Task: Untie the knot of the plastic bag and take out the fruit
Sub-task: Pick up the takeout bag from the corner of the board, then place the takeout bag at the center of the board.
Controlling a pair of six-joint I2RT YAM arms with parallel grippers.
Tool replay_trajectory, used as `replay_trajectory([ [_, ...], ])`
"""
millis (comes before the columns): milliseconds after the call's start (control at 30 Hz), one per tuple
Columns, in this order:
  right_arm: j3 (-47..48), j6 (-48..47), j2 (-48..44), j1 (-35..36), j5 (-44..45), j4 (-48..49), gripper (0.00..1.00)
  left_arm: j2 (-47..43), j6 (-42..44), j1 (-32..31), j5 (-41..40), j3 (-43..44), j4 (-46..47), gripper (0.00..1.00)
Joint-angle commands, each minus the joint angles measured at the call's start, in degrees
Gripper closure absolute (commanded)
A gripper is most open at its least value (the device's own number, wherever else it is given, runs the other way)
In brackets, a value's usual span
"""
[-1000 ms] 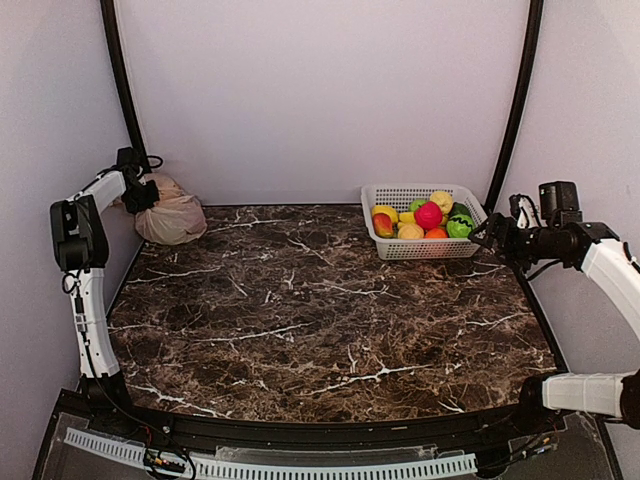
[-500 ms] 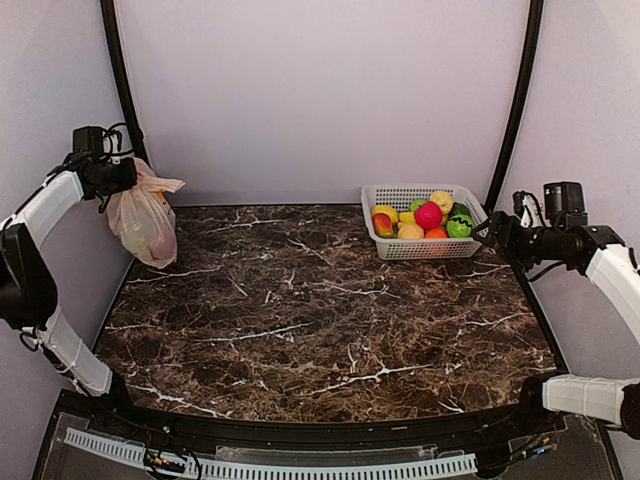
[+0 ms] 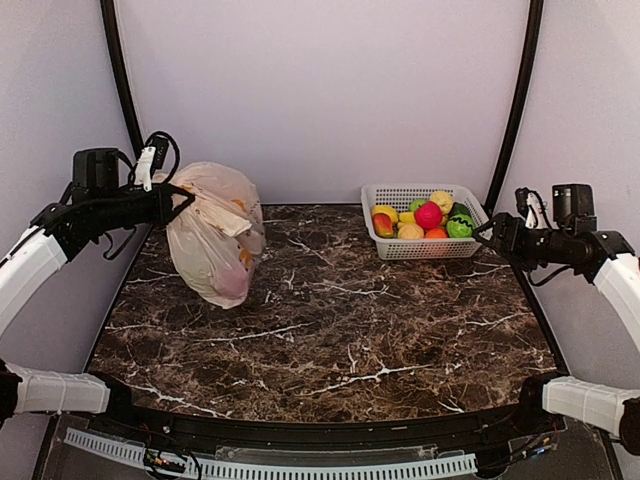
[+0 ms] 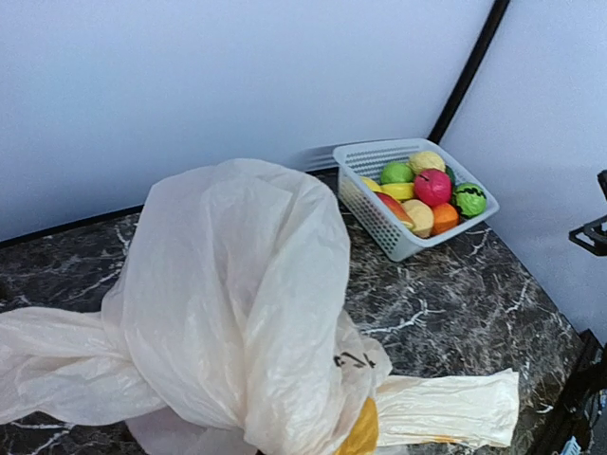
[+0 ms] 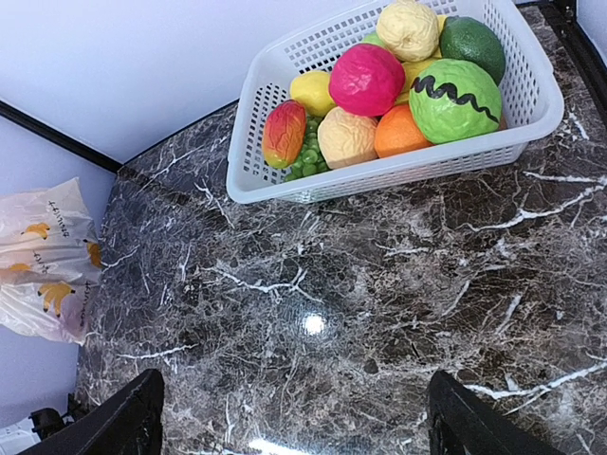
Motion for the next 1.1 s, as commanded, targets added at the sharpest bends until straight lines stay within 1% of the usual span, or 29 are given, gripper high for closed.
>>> replay_trajectory([
  [0, -0.3, -1.2, -1.6, 0.5, -0.8, -1.4, 0.07, -3.9, -3.9, -8.3, 1.3, -1.8, 2.2, 0.99],
  [167, -0.3, -0.5, -3.0, 0.6, -0.7, -2.2, 0.07, -2.7, -3.7, -16.7, -1.7, -1.7, 0.7, 0.99],
  [333, -1.0, -0.2, -5.2, 0.8, -1.7, -1.8, 0.07, -1.5, -3.6, -22.6, -5.3, -1.5, -0.4, 0.99],
  [433, -1.5, -0.1, -6.0, 1.2, -3.1, -1.3, 0.07, -0.4, -3.6, -27.3, -7.8, -1.7, -0.7, 0.99],
  [633, -3.1, 1.3, -7.4, 2.3, -5.5, 1.7, 0.08, 1.8, -4.6, -35.5, -13.5, -3.0, 1.5, 0.99],
  [733, -4.2, 2.1, -7.3, 3.0, -5.8, 2.7, 0.08, 2.2, -7.5, -37.0, -13.2, -7.5, 9.3, 0.99],
  [800, -4.9, 2.8, -7.4, 3.4, -5.9, 3.4, 0.09, 3.8, -8.7, -37.6, -12.7, -8.8, 12.6, 0.99],
  [933, -5.5, 3.2, -7.9, 4.2, -5.9, 4.0, 0.09, 9.2, -7.7, -39.5, -13.3, -5.8, 14.3, 0.99],
  [1067, -5.4, 2.8, -8.3, 4.5, -5.7, 2.7, 0.09, 12.8, -6.9, -40.7, -14.0, -3.0, 17.0, 0.99],
])
